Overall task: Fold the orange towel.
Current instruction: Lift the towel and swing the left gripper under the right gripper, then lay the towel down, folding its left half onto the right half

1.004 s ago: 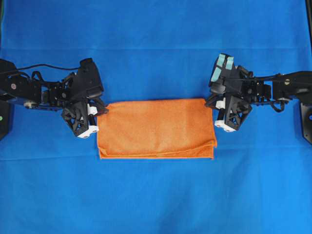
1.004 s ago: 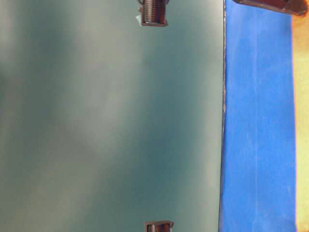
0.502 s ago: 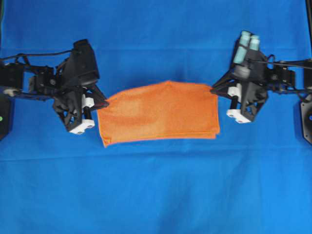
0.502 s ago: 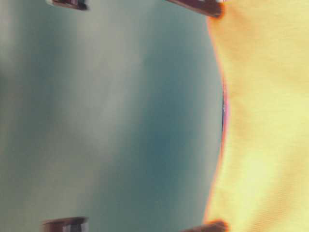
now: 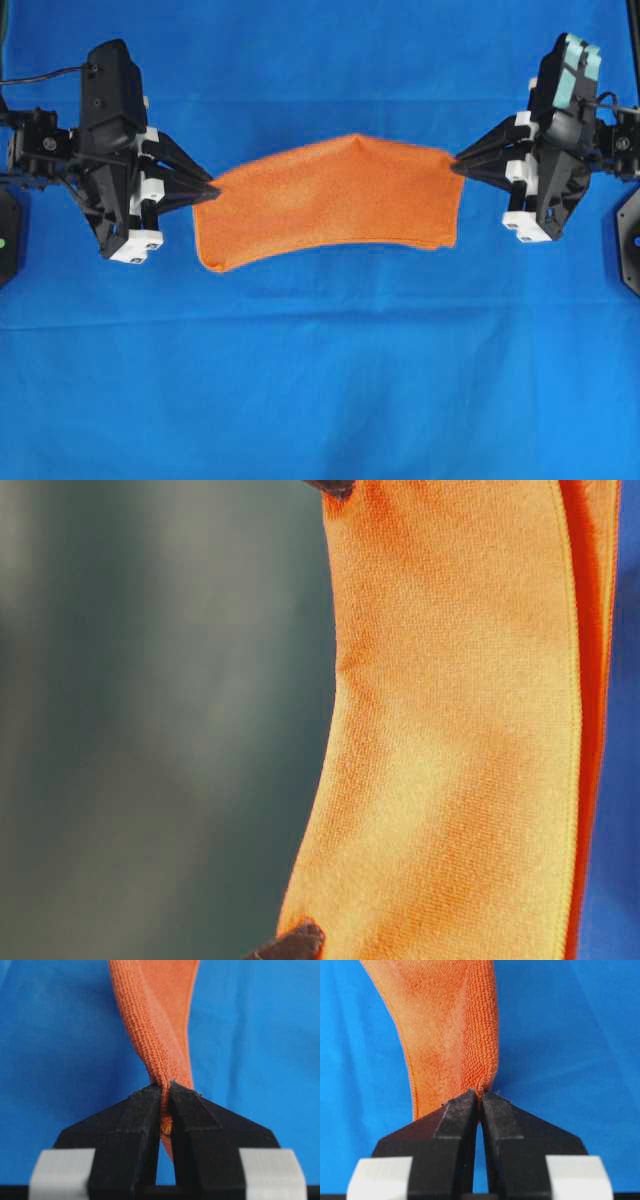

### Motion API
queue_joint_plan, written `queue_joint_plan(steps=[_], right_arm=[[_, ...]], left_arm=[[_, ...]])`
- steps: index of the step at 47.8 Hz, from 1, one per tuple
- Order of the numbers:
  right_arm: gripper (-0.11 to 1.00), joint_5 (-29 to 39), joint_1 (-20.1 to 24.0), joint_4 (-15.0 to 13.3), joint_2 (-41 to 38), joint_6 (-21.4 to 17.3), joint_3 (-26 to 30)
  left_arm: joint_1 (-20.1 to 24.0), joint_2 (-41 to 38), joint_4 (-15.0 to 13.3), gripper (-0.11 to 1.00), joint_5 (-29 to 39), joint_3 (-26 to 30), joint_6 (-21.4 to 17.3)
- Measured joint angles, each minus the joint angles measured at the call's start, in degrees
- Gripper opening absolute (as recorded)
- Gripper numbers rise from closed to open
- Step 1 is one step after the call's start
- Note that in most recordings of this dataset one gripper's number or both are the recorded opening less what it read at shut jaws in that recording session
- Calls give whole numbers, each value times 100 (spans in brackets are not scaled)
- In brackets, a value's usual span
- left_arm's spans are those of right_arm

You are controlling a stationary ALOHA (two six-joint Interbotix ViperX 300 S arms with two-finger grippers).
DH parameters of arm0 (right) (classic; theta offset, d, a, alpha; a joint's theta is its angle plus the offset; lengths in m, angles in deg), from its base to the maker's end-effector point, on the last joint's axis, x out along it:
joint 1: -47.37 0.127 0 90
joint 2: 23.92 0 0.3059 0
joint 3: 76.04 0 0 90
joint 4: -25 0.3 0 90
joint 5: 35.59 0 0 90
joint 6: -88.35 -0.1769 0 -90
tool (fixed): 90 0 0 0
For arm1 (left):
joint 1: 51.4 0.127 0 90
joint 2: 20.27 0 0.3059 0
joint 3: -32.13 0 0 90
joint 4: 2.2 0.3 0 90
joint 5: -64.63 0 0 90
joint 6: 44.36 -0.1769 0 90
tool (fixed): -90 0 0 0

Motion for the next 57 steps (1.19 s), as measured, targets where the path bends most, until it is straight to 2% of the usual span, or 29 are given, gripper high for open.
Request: queue_joint_plan(steps=[5,16,25,35,43,57], right_arm=[[3,-53,-123,-132,-158,-9,0],[3,-79,-773,-483,-826,-9,290],[3,-237,-1204,-923,-1441,-9,773],[3,-413,-1512,-1310,-2057,0,1336],[3,-501,-1617,-1529,-2479,0,1775],[3,-677,-1635,-1679,-2892,0,2206]], left_arm=[[-105,-62,-9,1,-220,0,-9],[-615,-677,0,1,-1301,79,-70],[-791,-1494,0,1,-1819,580,-369],[-940,-2470,-9,1,-1934,1389,-712],[-1011,-3006,0,1,-1942,1907,-809],[-1011,-3322,-9,1,-1942,2206,-809]])
